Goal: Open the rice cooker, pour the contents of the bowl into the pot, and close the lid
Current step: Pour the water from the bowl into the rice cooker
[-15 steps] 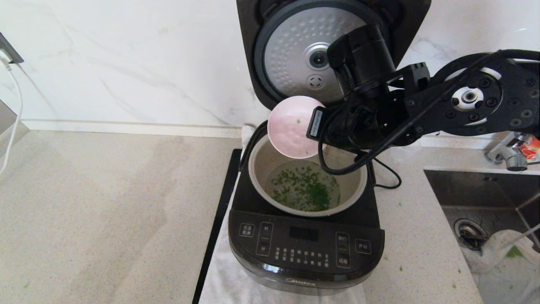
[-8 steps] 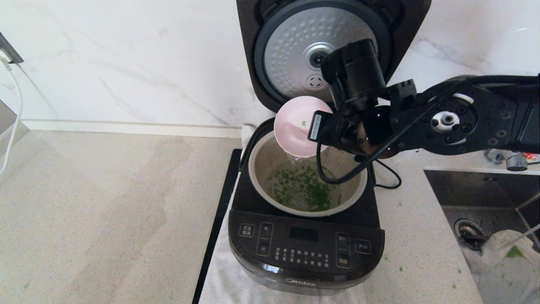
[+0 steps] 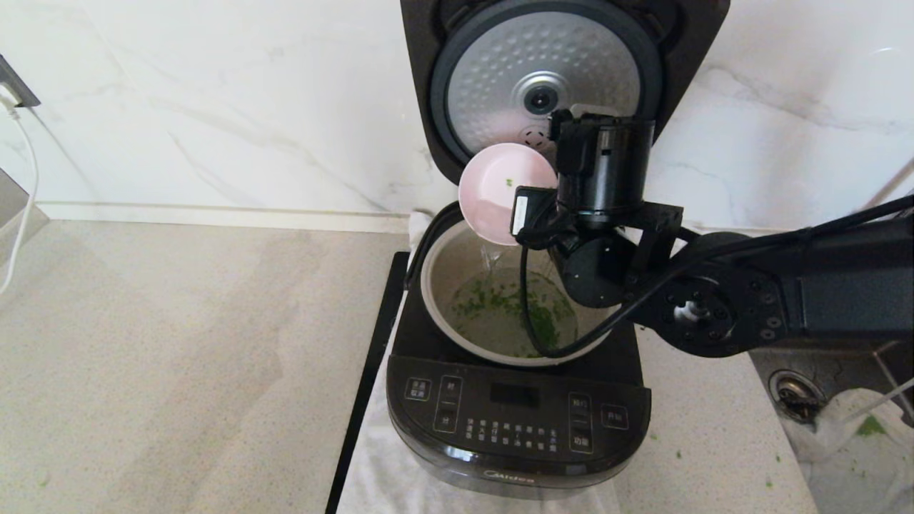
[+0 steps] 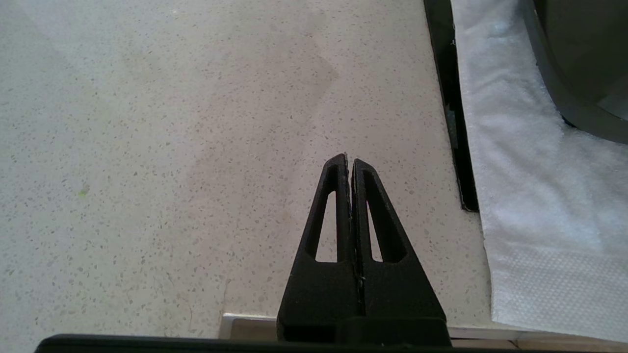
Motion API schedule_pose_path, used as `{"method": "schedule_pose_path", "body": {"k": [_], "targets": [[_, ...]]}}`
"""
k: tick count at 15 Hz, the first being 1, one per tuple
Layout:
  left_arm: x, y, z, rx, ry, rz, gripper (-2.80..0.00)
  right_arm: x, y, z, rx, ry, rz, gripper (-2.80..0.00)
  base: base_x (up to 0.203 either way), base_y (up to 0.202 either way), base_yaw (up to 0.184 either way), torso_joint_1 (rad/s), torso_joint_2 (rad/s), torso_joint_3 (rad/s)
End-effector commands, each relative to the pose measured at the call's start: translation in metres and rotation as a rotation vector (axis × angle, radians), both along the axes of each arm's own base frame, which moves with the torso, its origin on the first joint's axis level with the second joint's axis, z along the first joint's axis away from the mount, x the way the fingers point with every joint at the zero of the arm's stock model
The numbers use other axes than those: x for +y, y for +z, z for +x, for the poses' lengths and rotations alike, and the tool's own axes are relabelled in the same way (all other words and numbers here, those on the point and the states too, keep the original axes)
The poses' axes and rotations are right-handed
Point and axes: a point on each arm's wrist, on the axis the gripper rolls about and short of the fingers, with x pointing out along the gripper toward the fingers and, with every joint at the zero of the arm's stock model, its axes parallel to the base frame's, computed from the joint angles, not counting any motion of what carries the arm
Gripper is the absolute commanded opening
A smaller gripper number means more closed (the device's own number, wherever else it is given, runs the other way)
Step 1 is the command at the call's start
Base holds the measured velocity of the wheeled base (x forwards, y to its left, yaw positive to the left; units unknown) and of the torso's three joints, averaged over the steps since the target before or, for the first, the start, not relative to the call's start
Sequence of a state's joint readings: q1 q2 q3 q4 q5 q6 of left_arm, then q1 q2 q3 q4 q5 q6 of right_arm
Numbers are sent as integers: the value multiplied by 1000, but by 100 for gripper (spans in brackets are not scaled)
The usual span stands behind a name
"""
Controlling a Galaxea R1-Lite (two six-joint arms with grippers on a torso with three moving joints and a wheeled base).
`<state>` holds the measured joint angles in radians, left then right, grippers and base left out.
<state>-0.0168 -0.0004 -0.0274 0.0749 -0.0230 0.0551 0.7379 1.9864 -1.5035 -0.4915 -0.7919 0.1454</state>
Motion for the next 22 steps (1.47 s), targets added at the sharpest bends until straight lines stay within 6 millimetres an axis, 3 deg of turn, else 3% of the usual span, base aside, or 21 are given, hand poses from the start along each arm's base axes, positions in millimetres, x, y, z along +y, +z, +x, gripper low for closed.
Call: {"method": "schedule_pose_path", "body": {"k": [1,5,8,13,17,20,22], "targets": [[0,0,0,0,0,0,-280,8,-3,-1,-161,-21,-19,-280,0,0,0,0,0,0],[0,0,0,-1,0,0,-280,17,-15,-10,-413,-113,-155,-280,0,0,0,0,0,0],[0,0,0,-1,0,0,-280,29,-32,-9,-443,-115,-275,-280,0,0,0,0,0,0],[0,0,0,-1,0,0,-280,34,-25,-16,-461,-99,-258,-280,0,0,0,0,0,0],[0,0,0,-1,0,0,-280,34,-10,-34,-482,-76,-229,-280,0,0,0,0,0,0],[0,0,0,-1,0,0,-280,33,-23,-23,-460,-88,-250,-280,0,0,0,0,0,0],[0,0,0,0,0,0,-280,33,-20,-22,-468,-96,-250,-280,0,0,0,0,0,0]]}}
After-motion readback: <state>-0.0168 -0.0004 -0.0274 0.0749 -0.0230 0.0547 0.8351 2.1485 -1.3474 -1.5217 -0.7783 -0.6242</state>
